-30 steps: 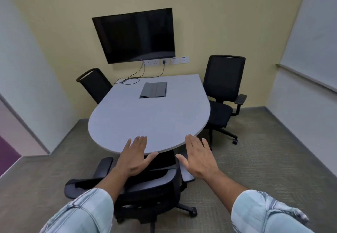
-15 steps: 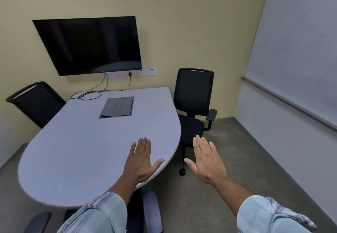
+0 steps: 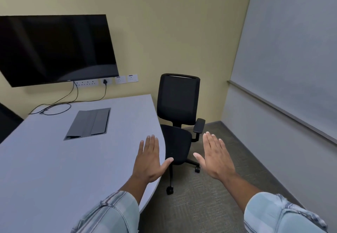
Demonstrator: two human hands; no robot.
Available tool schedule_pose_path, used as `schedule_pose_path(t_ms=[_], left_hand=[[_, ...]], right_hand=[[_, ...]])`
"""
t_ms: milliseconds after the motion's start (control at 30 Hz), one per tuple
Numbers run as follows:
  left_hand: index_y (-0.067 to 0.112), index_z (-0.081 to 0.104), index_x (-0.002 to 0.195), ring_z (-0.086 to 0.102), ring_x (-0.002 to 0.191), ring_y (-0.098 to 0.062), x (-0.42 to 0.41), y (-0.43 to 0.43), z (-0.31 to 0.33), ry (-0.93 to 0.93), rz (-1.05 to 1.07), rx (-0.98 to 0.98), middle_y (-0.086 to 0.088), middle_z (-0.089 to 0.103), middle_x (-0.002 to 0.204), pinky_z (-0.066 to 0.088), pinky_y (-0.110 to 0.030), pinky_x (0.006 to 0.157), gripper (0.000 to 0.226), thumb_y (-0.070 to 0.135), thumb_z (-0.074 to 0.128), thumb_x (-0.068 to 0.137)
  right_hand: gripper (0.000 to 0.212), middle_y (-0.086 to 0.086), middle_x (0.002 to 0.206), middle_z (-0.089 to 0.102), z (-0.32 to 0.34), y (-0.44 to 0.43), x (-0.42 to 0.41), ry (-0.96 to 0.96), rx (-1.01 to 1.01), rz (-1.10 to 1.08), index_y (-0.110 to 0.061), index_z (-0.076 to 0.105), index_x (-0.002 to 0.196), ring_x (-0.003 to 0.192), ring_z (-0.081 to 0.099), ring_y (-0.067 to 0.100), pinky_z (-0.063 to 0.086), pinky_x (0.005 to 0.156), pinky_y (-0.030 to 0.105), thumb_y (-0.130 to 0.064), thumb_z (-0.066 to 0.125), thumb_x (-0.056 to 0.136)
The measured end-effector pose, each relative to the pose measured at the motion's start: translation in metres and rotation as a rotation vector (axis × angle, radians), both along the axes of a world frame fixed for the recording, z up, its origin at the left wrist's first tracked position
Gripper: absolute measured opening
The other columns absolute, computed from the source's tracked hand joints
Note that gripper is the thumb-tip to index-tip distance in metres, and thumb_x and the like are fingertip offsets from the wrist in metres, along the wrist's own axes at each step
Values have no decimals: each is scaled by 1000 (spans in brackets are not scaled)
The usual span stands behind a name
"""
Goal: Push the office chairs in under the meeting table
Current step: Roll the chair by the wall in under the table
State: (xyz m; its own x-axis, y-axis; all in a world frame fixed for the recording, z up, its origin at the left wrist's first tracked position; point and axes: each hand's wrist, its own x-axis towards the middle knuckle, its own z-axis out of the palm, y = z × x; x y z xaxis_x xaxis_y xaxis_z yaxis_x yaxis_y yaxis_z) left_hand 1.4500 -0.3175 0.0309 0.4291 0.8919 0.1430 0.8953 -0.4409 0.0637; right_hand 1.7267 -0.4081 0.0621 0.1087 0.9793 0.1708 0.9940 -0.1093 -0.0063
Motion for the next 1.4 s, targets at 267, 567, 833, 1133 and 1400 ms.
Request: schedule_pose_path(t_ms=[267,567,833,1133,1400], left_hand=[[18,-6,174,-22,163,-27,84,105,-3,24,12,21,-7,-12,183,-24,-46,127,118,95,-13,85],[13,-3,174,-16,167,-26,210,235,3,-40,78,31,-8,-9,183,-16,-45,132,117,94,-9,89],[11,-2,174,-15,168,-27,280,326,1,0,136,33,-9,-6,183,-17,-45,132,119,94,-11,89],[6,-2,173,-13,168,-30,344,460,-12,-18,224,32,-14,-5,182,-14,-47,132,124,91,-18,85],[4,-8,171,-14,168,-32,385,588,-17,1,365,5,-17,-9,182,-12,-50,134,114,88,1,96]], right_hand=[[102,13,182,4,-8,99,89,5,13,-30,-9,1,171,168,4,29,6,136,49,-76,-7,95],[103,13,182,7,-9,241,227,24,-9,16,-10,4,172,168,6,30,4,136,49,-76,-6,94],[102,16,180,14,-2,350,298,29,4,94,-7,11,171,167,14,33,11,136,52,-76,-2,97],[91,11,182,1,-10,511,364,12,-10,167,-11,-1,172,168,2,28,0,136,47,-73,15,106],[101,11,182,2,7,667,400,-33,1,282,-10,0,172,168,3,27,3,137,48,-76,-6,95]])
